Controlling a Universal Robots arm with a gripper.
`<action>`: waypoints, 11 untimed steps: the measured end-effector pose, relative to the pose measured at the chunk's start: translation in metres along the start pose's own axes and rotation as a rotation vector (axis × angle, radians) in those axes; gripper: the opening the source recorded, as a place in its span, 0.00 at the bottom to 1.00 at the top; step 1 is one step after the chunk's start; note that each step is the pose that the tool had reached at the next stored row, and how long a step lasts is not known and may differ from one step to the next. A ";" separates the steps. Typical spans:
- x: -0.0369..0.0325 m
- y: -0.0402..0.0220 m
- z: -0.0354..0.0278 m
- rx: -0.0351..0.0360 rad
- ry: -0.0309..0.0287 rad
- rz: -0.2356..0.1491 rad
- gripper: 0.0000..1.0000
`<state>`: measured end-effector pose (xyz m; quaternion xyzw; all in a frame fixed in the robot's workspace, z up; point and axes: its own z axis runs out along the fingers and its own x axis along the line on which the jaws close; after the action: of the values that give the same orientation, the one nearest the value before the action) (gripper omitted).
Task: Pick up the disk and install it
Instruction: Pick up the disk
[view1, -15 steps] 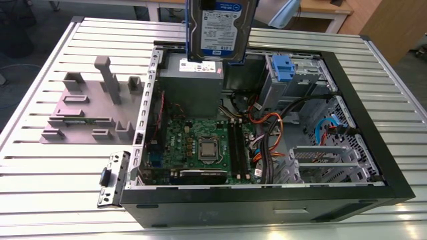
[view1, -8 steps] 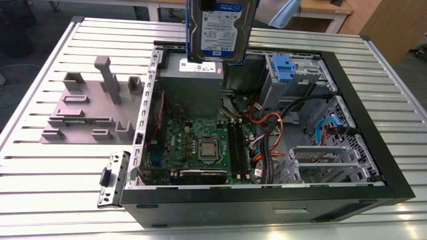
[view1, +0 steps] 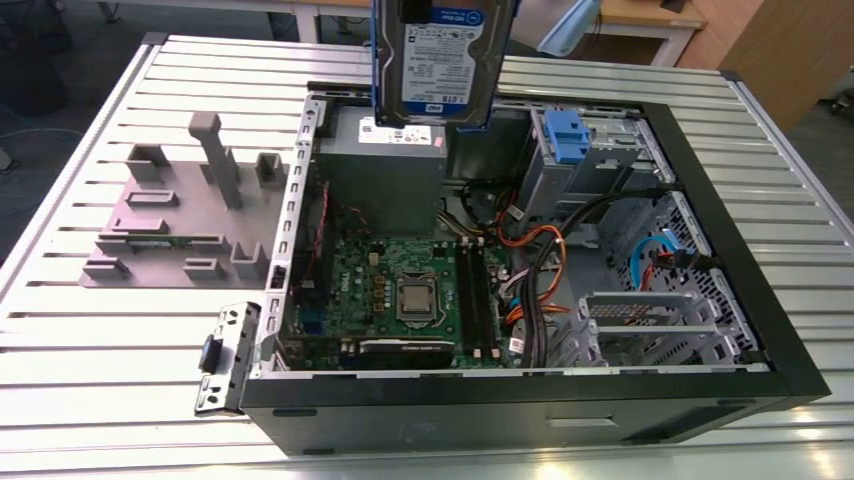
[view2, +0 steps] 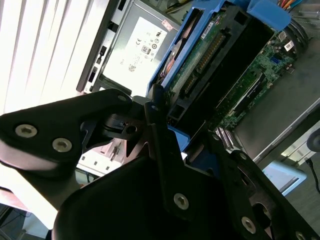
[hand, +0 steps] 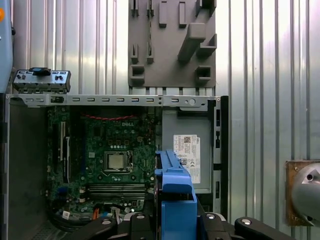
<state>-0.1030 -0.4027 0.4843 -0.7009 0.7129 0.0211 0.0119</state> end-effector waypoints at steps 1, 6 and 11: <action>0.0003 0.0000 0.0000 0.0000 -0.0001 0.000 0.36; 0.0016 -0.0001 0.0000 0.0000 -0.0001 0.000 0.36; 0.0027 -0.0002 0.0000 0.0000 -0.0001 0.000 0.36</action>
<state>-0.1028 -0.4054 0.4841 -0.7008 0.7129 0.0212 0.0120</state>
